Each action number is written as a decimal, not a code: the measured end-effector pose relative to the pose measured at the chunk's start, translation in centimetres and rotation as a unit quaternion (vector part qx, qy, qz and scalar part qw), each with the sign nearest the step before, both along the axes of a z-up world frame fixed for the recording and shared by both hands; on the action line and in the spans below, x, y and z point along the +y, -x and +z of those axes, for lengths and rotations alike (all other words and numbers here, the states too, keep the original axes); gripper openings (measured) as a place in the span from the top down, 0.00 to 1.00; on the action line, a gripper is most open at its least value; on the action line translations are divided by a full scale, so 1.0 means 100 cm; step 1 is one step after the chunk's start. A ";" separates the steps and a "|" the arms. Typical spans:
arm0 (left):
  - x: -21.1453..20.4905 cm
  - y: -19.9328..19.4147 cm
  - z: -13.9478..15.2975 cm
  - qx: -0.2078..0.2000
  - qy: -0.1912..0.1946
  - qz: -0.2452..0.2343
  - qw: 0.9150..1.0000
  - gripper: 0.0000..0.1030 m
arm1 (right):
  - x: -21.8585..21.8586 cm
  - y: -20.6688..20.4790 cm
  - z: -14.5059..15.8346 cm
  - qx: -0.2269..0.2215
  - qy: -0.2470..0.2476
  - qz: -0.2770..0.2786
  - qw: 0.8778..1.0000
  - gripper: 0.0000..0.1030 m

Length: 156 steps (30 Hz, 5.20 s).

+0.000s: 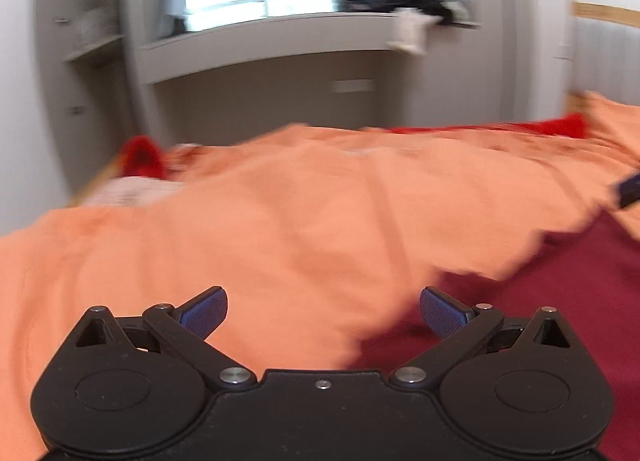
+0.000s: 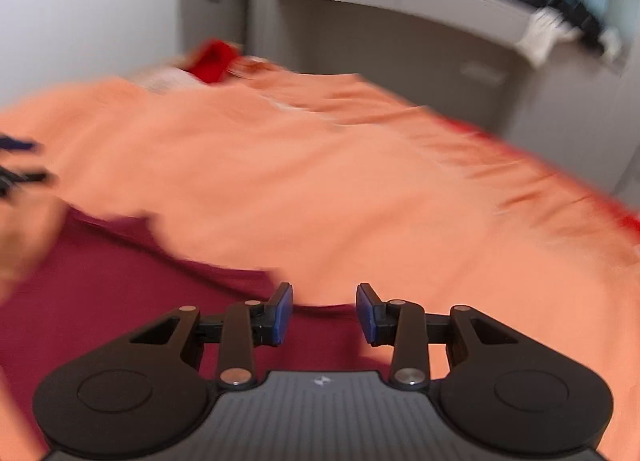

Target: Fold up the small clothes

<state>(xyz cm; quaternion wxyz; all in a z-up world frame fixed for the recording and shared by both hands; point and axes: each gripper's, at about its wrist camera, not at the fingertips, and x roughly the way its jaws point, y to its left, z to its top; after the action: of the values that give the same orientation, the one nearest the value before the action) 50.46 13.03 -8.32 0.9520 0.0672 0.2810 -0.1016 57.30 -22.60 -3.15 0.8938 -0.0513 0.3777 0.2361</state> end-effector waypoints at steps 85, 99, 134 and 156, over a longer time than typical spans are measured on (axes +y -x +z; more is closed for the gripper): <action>0.010 0.147 -0.091 0.203 0.263 0.031 0.943 0.81 | -0.133 0.178 -0.113 0.129 -0.294 -0.176 0.931 0.94; 0.039 0.196 -0.034 0.023 0.302 0.108 0.947 0.01 | -0.109 0.233 -0.032 -0.045 -0.188 -0.226 0.955 0.23; 0.025 0.082 -0.107 0.136 0.457 0.121 0.871 0.01 | -0.044 0.211 -0.028 -0.095 -0.223 -0.158 0.957 0.07; 0.001 0.021 -0.149 0.179 0.483 0.031 0.856 0.80 | -0.028 0.199 -0.043 -0.083 -0.193 -0.147 0.966 0.07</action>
<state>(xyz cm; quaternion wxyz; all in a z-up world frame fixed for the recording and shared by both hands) 48.34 13.16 -23.22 0.8006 -0.4293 0.3640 -0.2058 37.45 -25.36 -7.44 0.9399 0.1592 0.2528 0.1655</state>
